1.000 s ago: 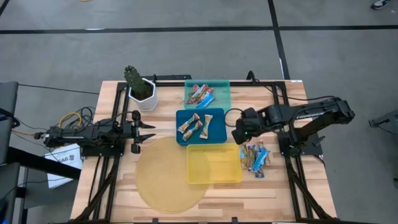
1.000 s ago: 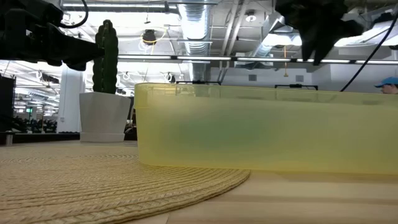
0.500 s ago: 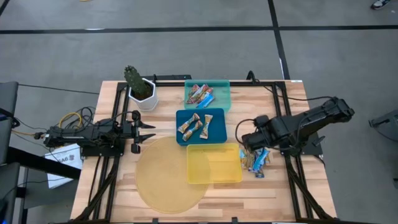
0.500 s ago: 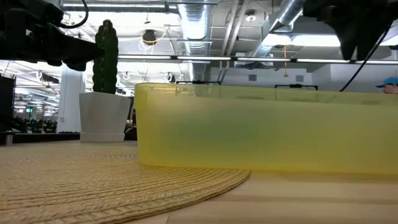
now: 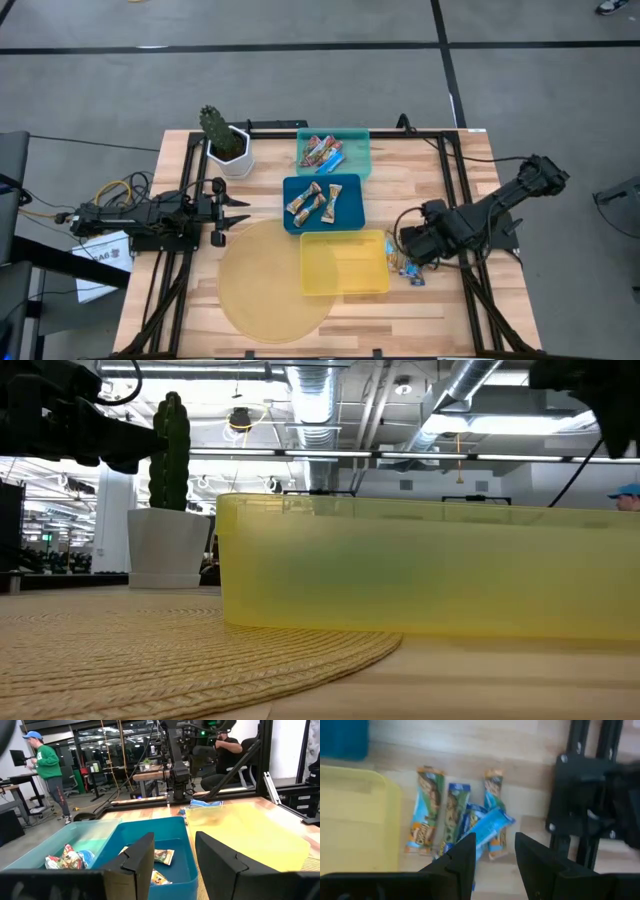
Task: Pick and place Granola Bars by type
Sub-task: Put the blue granola bar into the yellow bin
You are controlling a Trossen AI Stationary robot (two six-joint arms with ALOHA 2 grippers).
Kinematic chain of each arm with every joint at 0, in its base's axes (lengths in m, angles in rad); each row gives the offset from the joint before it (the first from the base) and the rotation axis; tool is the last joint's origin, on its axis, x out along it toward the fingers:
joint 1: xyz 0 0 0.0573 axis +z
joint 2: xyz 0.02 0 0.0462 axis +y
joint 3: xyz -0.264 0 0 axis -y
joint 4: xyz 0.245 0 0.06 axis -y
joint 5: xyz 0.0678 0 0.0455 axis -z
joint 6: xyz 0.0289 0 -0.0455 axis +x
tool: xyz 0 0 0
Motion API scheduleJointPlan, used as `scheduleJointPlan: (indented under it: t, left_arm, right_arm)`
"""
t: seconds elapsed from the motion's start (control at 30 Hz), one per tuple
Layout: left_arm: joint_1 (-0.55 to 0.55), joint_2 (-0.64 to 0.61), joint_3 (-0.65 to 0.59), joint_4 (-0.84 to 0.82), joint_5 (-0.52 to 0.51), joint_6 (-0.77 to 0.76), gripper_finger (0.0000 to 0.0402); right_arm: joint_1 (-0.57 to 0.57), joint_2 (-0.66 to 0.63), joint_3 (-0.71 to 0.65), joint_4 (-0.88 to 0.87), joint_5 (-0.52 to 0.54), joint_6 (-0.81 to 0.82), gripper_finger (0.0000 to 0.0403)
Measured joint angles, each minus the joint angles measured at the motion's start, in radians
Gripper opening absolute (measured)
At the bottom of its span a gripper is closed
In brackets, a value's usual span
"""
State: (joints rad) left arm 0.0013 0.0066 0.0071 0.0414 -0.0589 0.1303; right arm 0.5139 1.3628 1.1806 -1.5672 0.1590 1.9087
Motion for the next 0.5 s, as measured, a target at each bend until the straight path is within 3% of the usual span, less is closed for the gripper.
scheduleJointPlan:
  t: [0.2,0.5]
  left_arm:
    - [0.000,0.000,0.000,0.000,0.000,0.001,0.0137]
    - [0.000,0.000,0.000,0.000,0.000,0.003,0.0137]
  right_arm:
    - [0.067,0.000,-0.069,0.057,-0.006,0.149,0.0128]
    - [0.108,0.000,-0.219,0.327,-0.025,0.210,0.0128]
